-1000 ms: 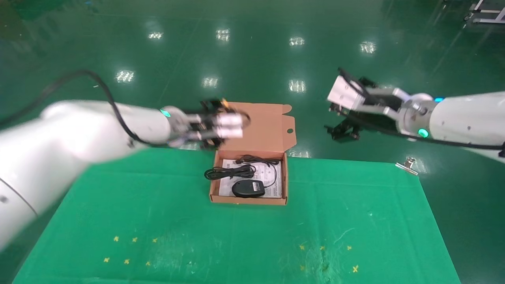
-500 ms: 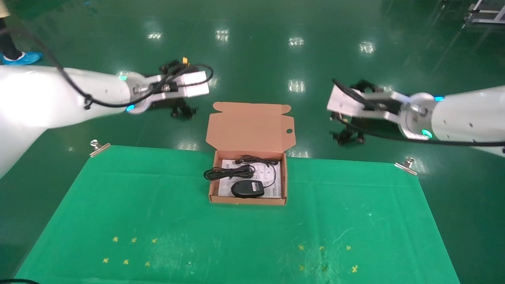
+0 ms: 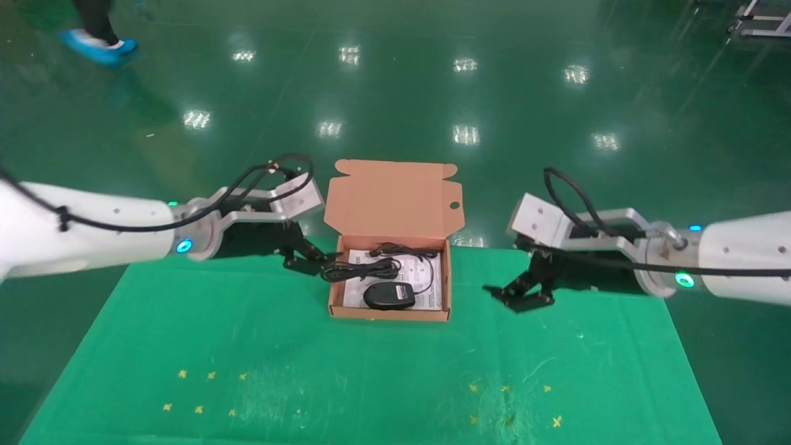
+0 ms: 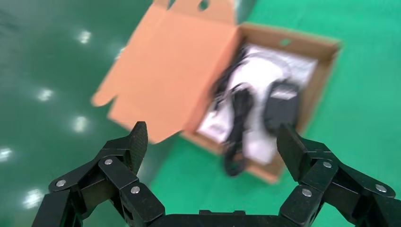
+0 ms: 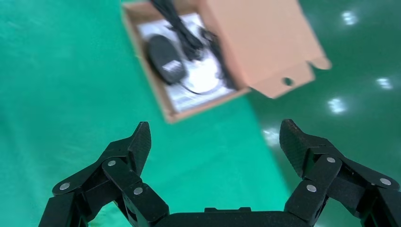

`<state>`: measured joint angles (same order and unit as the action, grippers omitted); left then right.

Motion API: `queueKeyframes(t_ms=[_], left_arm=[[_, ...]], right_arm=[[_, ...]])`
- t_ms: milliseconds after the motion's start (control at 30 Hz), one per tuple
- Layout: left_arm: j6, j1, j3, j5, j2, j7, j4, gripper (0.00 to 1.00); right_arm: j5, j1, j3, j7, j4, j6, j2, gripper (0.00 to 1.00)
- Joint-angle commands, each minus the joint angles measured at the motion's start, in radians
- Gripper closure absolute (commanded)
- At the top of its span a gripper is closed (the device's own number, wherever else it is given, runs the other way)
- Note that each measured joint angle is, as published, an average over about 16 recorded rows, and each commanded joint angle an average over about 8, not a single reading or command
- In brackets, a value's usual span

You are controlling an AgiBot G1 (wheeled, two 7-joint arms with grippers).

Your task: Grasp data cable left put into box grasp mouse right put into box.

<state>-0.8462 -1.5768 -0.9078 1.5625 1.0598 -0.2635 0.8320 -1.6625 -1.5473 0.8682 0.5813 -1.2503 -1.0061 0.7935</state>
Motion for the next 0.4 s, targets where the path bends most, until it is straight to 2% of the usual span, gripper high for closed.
queueKeyframes(t_ms=[33, 300, 400], left_arm=[[-0.032, 0.025, 0.031, -0.041, -0.022, 0.004, 0.022, 0.0], [-0.16, 0.124, 0.154, -0.205, -0.11, 0.019, 0.111, 0.0], [-0.184, 0.142, 0.178, -0.235, -0.127, 0.021, 0.128, 0.0]], right_arm=[[0.046, 0.023, -0.029, -0.019, -0.002, -0.024, -0.009, 0.0], [0.227, 0.115, -0.144, -0.096, -0.008, -0.119, -0.044, 0.0], [0.261, 0.133, -0.165, -0.11, -0.009, -0.137, -0.051, 0.0]])
